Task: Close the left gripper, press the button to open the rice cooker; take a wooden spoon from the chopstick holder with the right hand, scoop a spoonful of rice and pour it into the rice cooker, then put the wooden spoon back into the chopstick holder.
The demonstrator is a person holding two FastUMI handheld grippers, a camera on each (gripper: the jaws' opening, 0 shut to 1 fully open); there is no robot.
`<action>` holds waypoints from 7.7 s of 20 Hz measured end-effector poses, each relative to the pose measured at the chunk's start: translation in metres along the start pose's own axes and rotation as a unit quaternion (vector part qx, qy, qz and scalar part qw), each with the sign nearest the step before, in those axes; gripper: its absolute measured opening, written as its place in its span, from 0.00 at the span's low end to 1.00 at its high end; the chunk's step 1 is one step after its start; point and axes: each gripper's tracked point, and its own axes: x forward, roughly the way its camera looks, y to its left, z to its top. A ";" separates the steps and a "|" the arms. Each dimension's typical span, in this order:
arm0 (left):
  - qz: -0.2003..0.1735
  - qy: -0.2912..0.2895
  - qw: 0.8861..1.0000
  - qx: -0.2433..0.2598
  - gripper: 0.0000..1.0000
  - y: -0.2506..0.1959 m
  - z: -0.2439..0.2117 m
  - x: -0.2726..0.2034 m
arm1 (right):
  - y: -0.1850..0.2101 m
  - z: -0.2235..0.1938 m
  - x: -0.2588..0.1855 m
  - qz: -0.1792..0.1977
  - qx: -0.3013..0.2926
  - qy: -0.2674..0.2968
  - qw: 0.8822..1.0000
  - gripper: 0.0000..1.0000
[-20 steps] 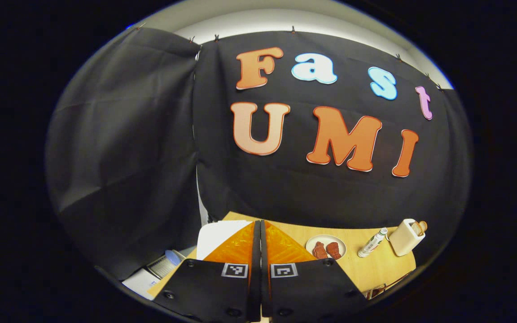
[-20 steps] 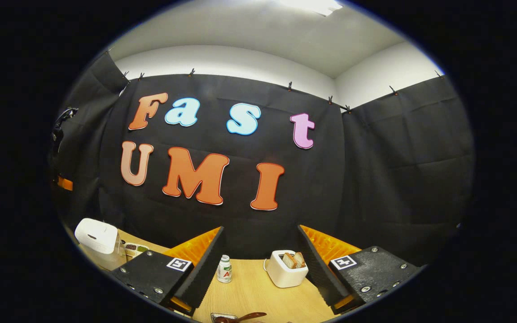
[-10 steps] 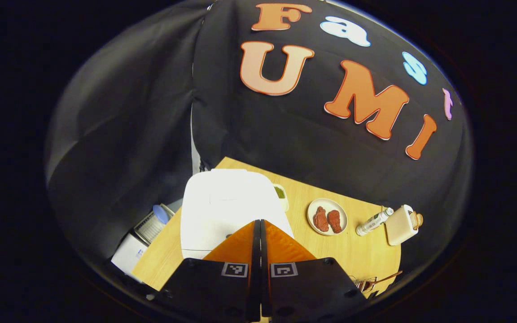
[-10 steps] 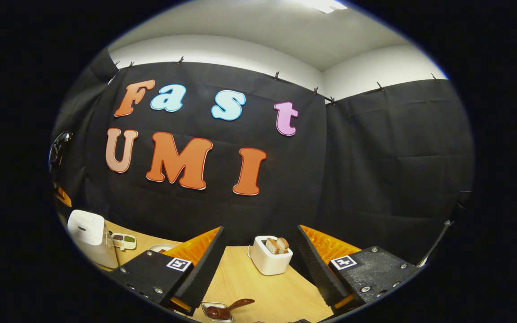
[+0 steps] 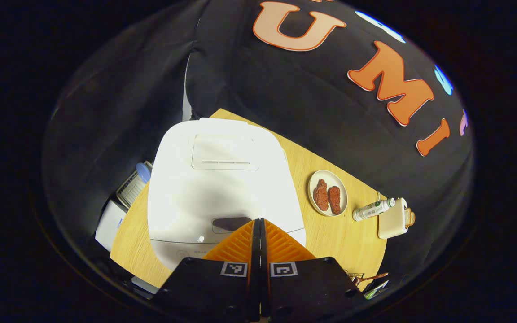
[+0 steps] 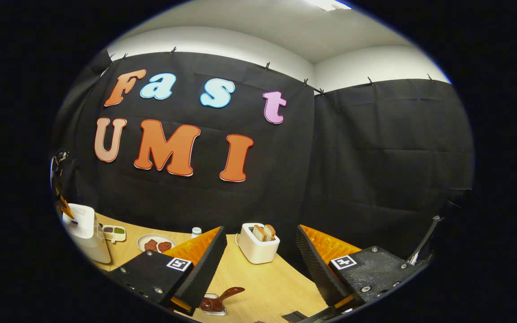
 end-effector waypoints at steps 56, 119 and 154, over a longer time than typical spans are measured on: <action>0.067 -0.475 0.854 0.201 0.85 -0.092 -0.018 -0.258 | 0.068 -0.243 0.057 0.191 0.157 0.296 0.923 0.96; 0.077 -0.418 0.876 0.229 1.00 -0.001 -0.051 -0.226 | 0.281 -0.213 -0.026 0.283 -0.032 0.157 0.946 0.18; 0.090 -0.354 0.905 0.218 1.00 0.066 -0.054 -0.183 | 0.333 -0.259 -0.073 0.252 0.131 0.343 0.896 0.12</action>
